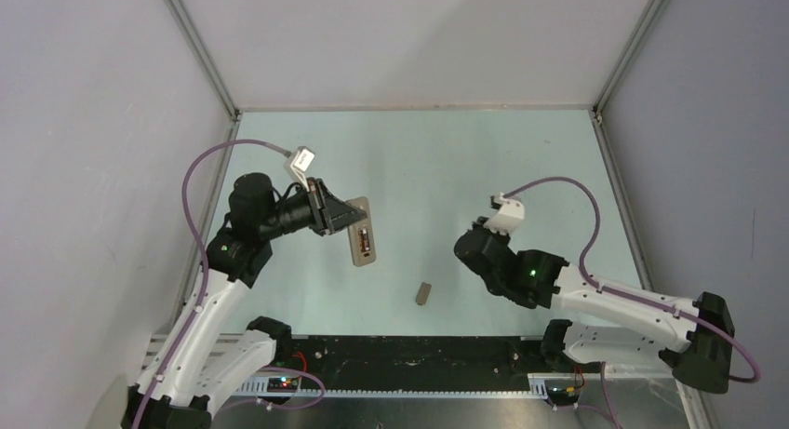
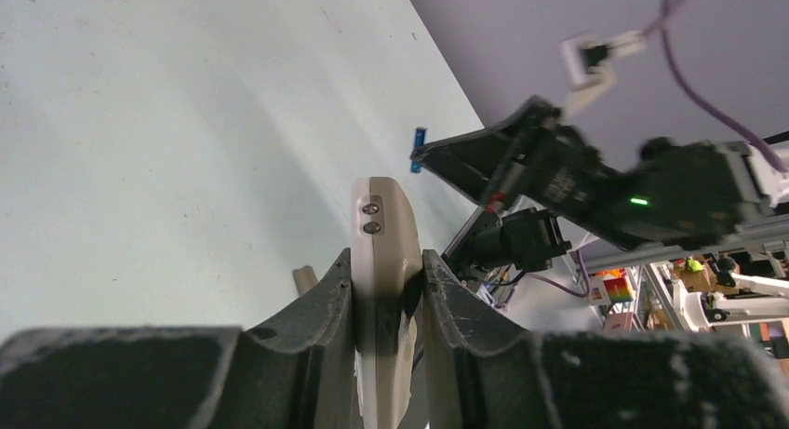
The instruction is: Load the batteries into the remote control
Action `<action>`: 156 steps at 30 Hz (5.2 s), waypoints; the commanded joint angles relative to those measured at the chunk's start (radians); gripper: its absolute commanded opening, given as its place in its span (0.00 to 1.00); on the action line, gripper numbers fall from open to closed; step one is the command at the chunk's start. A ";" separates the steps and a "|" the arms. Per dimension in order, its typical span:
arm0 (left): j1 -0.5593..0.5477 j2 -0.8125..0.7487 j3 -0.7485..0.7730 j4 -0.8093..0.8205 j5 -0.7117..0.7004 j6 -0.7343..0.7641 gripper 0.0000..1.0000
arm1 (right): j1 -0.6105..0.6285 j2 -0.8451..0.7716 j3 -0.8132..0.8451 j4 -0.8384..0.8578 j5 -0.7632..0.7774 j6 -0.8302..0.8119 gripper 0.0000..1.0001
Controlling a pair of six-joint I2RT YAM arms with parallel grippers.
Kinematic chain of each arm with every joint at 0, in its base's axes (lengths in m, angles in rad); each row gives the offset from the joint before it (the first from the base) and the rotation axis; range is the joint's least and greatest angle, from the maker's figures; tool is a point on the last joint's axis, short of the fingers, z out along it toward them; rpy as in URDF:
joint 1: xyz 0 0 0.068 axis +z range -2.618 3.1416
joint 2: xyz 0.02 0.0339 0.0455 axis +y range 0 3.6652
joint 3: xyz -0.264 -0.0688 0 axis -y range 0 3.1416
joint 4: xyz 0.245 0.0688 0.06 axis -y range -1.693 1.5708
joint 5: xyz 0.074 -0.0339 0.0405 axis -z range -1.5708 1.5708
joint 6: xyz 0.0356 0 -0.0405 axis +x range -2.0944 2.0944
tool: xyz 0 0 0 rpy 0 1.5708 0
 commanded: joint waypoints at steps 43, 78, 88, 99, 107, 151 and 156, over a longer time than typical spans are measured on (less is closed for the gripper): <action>-0.005 0.026 -0.061 0.056 0.011 0.021 0.00 | -0.492 0.080 -0.129 0.064 -0.614 -0.331 0.44; -0.005 0.049 -0.147 0.067 0.025 0.030 0.00 | -0.520 0.642 0.183 -0.178 -0.745 -0.491 0.18; -0.005 0.029 -0.161 0.067 0.025 0.029 0.00 | -0.484 0.543 0.183 -0.205 -0.753 -0.469 0.26; -0.005 0.013 -0.170 0.067 0.018 0.027 0.00 | -0.387 0.600 0.202 -0.318 -0.858 -0.817 0.48; -0.004 0.011 -0.171 0.067 0.017 0.028 0.00 | -0.344 0.623 0.227 -0.362 -0.805 -1.006 0.45; -0.003 0.029 -0.168 0.067 0.021 0.033 0.00 | -0.371 0.559 0.160 -0.157 -0.785 -1.185 0.34; -0.002 0.022 -0.173 0.067 0.019 0.030 0.00 | -0.369 0.590 0.159 -0.164 -0.780 -1.196 0.34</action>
